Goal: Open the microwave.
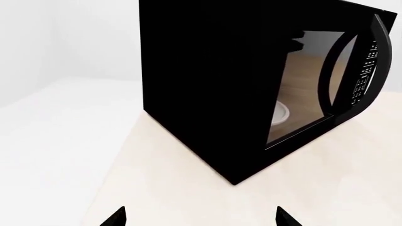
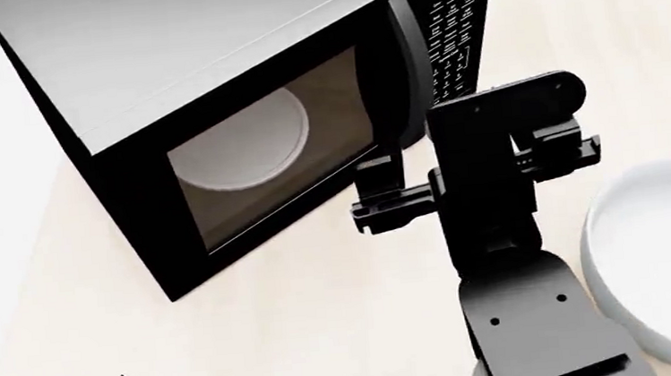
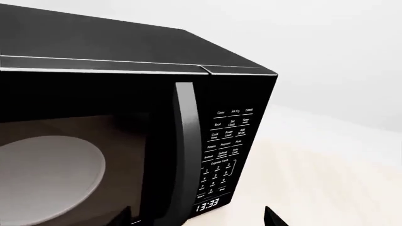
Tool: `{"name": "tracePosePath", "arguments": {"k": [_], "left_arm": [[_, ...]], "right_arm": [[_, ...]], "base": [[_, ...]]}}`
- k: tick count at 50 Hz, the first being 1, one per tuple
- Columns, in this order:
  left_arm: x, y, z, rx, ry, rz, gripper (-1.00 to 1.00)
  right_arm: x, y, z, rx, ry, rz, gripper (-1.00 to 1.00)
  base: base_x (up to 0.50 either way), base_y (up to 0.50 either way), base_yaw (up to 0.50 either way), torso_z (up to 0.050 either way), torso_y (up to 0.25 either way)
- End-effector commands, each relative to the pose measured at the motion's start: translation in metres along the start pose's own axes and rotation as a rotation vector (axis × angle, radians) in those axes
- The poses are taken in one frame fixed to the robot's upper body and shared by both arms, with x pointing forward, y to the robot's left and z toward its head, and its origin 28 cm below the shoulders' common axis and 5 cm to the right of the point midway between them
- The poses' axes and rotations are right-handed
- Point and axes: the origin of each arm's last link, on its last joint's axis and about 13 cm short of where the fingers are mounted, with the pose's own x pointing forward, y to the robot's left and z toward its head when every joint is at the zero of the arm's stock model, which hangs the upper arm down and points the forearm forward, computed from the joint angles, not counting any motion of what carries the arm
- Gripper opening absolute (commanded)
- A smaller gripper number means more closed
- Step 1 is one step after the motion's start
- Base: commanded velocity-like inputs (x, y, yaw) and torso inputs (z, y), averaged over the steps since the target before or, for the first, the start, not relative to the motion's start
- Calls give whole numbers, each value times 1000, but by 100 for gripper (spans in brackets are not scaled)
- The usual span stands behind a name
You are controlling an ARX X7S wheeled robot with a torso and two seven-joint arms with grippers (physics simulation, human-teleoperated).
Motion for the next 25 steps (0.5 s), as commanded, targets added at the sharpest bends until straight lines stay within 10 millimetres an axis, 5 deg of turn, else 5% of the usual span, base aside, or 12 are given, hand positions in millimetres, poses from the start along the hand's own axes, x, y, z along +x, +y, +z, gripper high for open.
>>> {"name": "tracePosePath", "arguments": {"k": [1,25], "left_arm": [[-1,0,0,-1,-2,-3,100],[-1,1,1,-8,2,1,100]], "right_arm": [[17,-2,7,-11,-4,-3,100],[38,5,7,3,34,-6,100]], "base": [[0,0,0,0,0],[0,0,0,0,0]]}}
